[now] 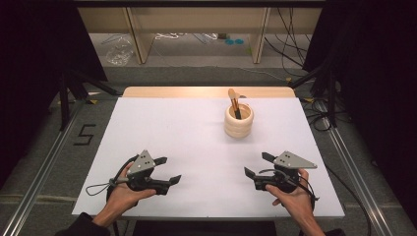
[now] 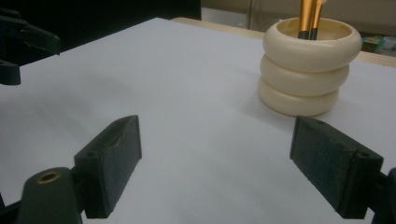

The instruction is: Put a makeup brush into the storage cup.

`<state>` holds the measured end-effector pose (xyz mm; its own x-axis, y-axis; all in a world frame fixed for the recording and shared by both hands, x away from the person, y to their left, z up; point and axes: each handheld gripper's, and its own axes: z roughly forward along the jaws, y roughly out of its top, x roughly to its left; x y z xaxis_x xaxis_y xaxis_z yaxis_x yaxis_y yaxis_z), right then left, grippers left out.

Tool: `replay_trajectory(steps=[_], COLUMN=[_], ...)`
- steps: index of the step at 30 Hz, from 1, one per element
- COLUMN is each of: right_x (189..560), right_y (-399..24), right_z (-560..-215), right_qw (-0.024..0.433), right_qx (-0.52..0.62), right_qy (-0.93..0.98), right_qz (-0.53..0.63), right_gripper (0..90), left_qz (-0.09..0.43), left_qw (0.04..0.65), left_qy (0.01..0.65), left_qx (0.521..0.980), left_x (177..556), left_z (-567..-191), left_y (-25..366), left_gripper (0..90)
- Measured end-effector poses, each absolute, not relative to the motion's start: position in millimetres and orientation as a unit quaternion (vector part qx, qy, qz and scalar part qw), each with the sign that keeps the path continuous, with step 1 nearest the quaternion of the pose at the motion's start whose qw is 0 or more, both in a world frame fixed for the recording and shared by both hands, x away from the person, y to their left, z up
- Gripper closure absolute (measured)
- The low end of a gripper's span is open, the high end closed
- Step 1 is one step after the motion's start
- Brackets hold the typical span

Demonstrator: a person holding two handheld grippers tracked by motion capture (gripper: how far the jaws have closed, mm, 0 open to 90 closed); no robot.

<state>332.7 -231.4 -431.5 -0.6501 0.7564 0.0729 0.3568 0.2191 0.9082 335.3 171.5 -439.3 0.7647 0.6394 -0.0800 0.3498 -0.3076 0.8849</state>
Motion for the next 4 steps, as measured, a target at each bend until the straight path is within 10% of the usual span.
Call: replay_trajectory(steps=[4], right_x=[332.9], right_y=[-231.7], right_z=[-431.3], right_qw=[0.202], right_qx=[0.369], right_qy=[0.754], right_qz=[0.505], right_gripper=[17.5], left_qz=[0.148], left_qw=[0.497], left_qy=[0.312], left_qx=[0.796], left_x=[335.1], left_z=[-439.1], left_y=[171.5], left_gripper=[20.6])
